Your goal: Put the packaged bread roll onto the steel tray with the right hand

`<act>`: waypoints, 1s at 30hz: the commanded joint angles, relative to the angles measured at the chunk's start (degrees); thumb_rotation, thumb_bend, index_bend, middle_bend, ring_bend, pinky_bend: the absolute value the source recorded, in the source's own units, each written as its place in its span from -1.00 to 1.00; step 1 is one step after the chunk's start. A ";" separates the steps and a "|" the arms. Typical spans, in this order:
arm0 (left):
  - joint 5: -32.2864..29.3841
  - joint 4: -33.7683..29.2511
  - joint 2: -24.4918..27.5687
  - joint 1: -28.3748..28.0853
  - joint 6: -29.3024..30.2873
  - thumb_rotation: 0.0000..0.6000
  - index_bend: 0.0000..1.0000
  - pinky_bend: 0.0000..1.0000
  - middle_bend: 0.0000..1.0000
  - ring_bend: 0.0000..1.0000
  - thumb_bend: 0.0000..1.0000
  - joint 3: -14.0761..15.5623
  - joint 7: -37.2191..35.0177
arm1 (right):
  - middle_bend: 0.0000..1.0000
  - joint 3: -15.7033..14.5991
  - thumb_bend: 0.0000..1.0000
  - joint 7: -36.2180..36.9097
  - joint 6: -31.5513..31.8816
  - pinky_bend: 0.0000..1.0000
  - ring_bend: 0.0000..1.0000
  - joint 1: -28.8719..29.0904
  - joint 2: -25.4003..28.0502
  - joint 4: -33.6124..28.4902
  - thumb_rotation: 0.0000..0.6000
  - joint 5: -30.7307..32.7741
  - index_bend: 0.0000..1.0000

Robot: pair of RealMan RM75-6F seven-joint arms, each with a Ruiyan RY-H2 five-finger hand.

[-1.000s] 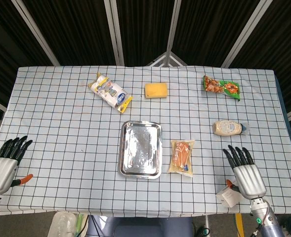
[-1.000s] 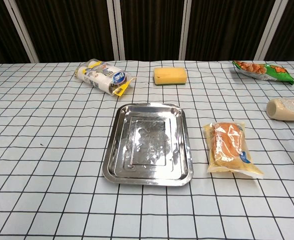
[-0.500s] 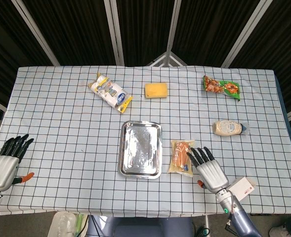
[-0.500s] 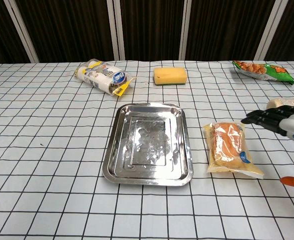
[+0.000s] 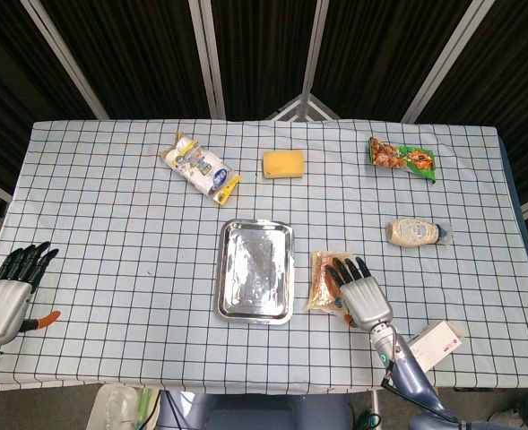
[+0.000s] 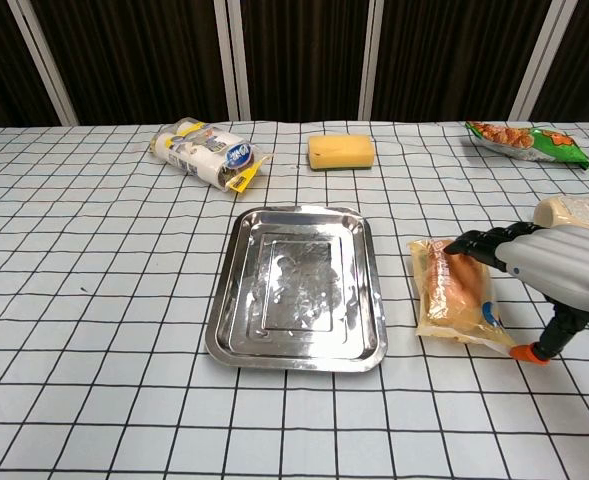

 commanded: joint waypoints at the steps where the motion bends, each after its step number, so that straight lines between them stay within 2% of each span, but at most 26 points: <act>1: -0.05 0.03 0.01 -0.03 -0.07 1.00 -1.00 -1.00 -1.00 -1.00 -0.92 0.02 -0.01 | -1.00 -0.14 -0.48 0.59 -0.29 -0.94 -1.00 0.70 -0.48 0.69 1.00 0.25 -1.00; 4: -0.09 0.03 0.05 -0.08 -0.14 1.00 -1.00 -1.00 -1.00 -1.00 -0.91 0.01 -0.10 | -0.99 -0.27 -0.48 1.63 0.04 -0.65 -1.00 1.18 -0.91 1.33 1.00 -0.09 -1.00; 7: -0.11 0.05 0.08 -0.09 -0.10 1.00 -1.00 -1.00 -1.00 -1.00 -0.92 -0.01 -0.20 | -0.84 -0.42 -0.48 3.04 0.18 -0.36 -0.95 1.53 -1.20 1.61 1.00 -0.60 -0.87; 9: -0.10 0.07 0.12 -0.08 -0.03 1.00 -1.00 -1.00 -1.00 -1.00 -0.92 -0.01 -0.33 | -0.68 -0.68 -0.43 4.23 0.18 -0.17 -0.81 1.76 -1.39 1.92 1.00 -1.25 -0.70; 15: -0.04 0.03 0.24 -0.09 -0.02 1.00 -1.00 -1.00 -1.00 -1.00 -0.91 0.06 -0.43 | -0.28 -1.49 -0.14 7.21 0.42 0.18 -0.47 2.38 -2.35 3.73 1.00 -3.43 -0.26; 18: -0.06 0.06 0.26 -0.08 0.07 1.00 -1.00 -1.00 -1.00 -1.00 -0.91 0.04 -0.54 | -0.18 -1.76 -0.08 8.13 1.46 0.24 -0.40 2.51 -2.93 4.69 1.00 -4.94 -0.13; 25: -0.06 0.13 0.27 -0.14 0.03 1.00 -1.00 -1.00 -1.00 -1.00 -0.91 0.04 -0.68 | -0.16 -2.13 -0.06 9.63 4.58 0.25 -0.38 2.39 -3.57 5.28 1.00 -8.55 -0.11; 30: 0.00 0.03 0.24 -0.15 0.06 1.00 -1.00 -1.00 -1.00 -1.00 -0.92 0.08 -0.55 | -0.16 -1.88 -0.06 9.65 7.04 0.25 -0.38 2.63 -3.22 3.09 1.00 -11.61 -0.11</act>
